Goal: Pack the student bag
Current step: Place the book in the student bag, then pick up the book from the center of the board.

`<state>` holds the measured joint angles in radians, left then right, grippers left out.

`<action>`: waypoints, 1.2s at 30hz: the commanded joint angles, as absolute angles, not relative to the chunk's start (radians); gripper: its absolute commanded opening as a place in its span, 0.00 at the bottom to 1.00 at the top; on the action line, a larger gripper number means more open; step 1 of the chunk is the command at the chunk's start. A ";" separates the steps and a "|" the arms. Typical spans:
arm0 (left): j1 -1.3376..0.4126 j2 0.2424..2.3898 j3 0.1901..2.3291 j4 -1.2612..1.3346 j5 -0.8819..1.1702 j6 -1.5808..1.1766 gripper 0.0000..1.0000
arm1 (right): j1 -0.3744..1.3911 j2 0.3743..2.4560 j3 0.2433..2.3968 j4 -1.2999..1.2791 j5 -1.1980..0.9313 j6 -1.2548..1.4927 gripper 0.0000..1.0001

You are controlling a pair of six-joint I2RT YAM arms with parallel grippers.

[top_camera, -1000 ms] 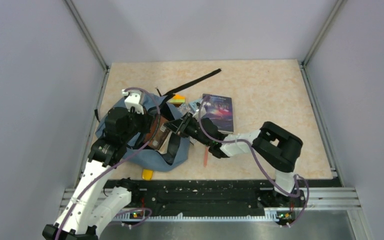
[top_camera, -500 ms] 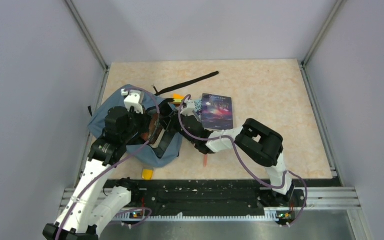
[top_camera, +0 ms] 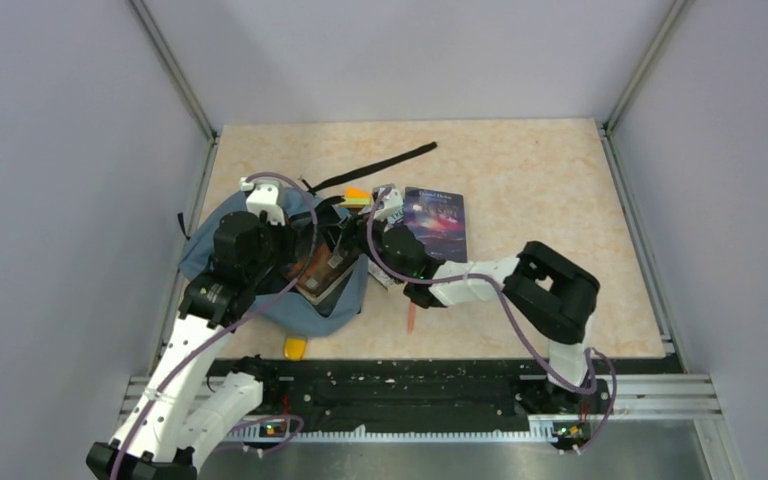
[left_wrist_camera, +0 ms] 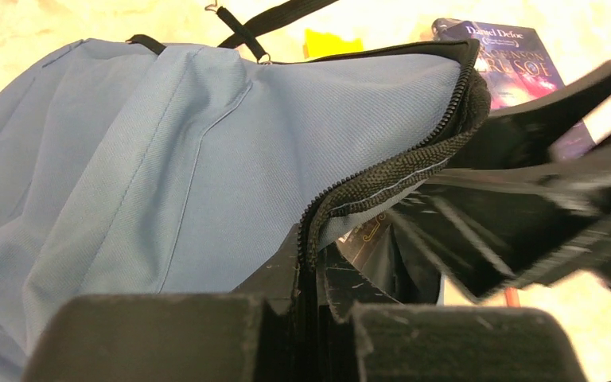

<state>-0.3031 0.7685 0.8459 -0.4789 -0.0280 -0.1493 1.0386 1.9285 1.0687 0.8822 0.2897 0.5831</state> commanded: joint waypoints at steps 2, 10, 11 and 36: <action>-0.310 0.764 0.861 -0.433 -0.076 -0.170 0.00 | 1.039 1.715 0.986 0.910 0.282 0.486 0.69; -0.310 0.762 0.859 -0.432 -0.085 -0.168 0.00 | 1.038 1.509 0.849 0.827 0.305 0.406 0.73; -0.309 0.762 0.858 -0.431 -0.083 -0.167 0.00 | 1.035 1.485 0.839 0.797 0.326 0.393 0.74; -0.310 0.746 0.857 -0.430 -0.045 -0.168 0.00 | 0.404 1.055 0.408 0.387 -0.121 0.710 0.87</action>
<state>-0.3038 0.7681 0.8459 -0.4801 -0.0677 -0.1555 0.4351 1.0691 0.4736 0.2989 -0.0620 0.5739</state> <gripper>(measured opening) 0.045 0.866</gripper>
